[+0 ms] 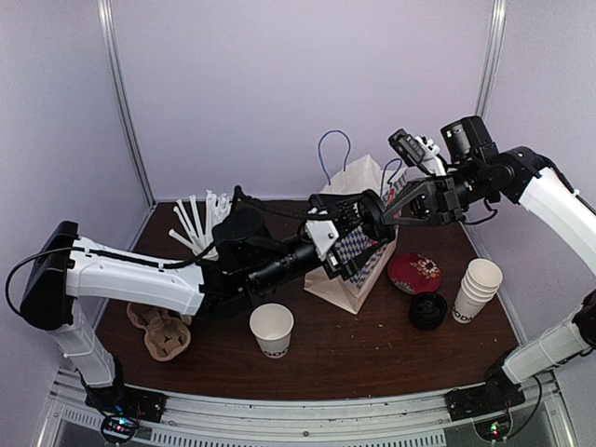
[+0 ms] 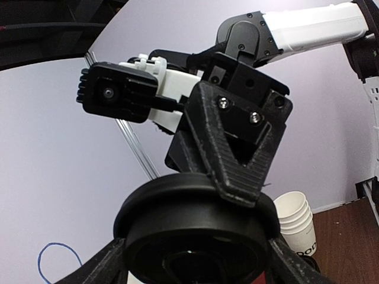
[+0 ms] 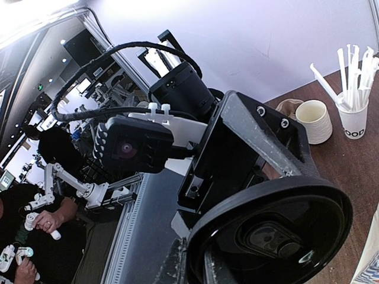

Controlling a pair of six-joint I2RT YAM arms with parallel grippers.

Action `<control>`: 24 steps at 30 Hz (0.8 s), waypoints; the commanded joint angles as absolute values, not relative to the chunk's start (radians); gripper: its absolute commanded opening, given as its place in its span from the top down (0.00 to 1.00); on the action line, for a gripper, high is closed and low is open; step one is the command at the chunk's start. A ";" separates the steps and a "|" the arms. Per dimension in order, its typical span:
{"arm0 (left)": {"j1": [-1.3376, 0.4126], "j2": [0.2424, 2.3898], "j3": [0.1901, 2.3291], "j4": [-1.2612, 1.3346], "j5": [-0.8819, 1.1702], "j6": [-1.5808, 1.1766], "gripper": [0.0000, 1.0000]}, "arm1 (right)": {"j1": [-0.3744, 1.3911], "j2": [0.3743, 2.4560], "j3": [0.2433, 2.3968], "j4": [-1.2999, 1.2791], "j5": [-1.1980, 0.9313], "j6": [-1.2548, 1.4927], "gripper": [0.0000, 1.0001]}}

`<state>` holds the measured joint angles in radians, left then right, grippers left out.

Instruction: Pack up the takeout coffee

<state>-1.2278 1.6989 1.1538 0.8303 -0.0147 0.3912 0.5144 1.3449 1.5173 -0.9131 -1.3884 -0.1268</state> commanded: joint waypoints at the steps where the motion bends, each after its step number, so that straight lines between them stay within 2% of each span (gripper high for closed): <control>1: -1.231 1.672 1.138 0.881 -0.022 0.392 0.20 | 0.519 1.353 1.515 -0.896 -1.393 -0.140 0.88; 4: -1.232 1.654 1.139 0.840 -0.031 0.382 0.23 | 0.518 1.354 1.514 -0.913 -1.387 -0.165 0.84; 8: -1.231 1.614 1.113 0.775 -0.047 0.374 0.23 | 0.507 1.348 1.545 -1.039 -1.301 -0.299 0.62; 11: -1.232 1.547 1.086 0.647 -0.084 0.350 0.23 | 0.483 1.324 1.557 -1.159 -1.198 -0.439 0.56; 15: -1.231 1.425 1.107 0.283 -0.112 0.279 0.22 | 0.468 1.280 1.515 -1.220 -1.030 -0.565 0.54; 19: -1.231 1.320 1.166 -0.127 -0.064 0.232 0.22 | 0.466 1.238 1.386 -1.153 -0.801 -0.597 0.52; 24: -1.231 1.321 1.302 -0.546 -0.118 0.168 0.22 | 0.466 1.204 1.180 -1.064 -0.718 -0.665 0.53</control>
<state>-1.2278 1.3090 1.2003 -0.1188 -0.0780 0.2443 0.4732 1.2194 1.3029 -1.1309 -0.8787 -0.5869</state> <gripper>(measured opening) 0.780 0.474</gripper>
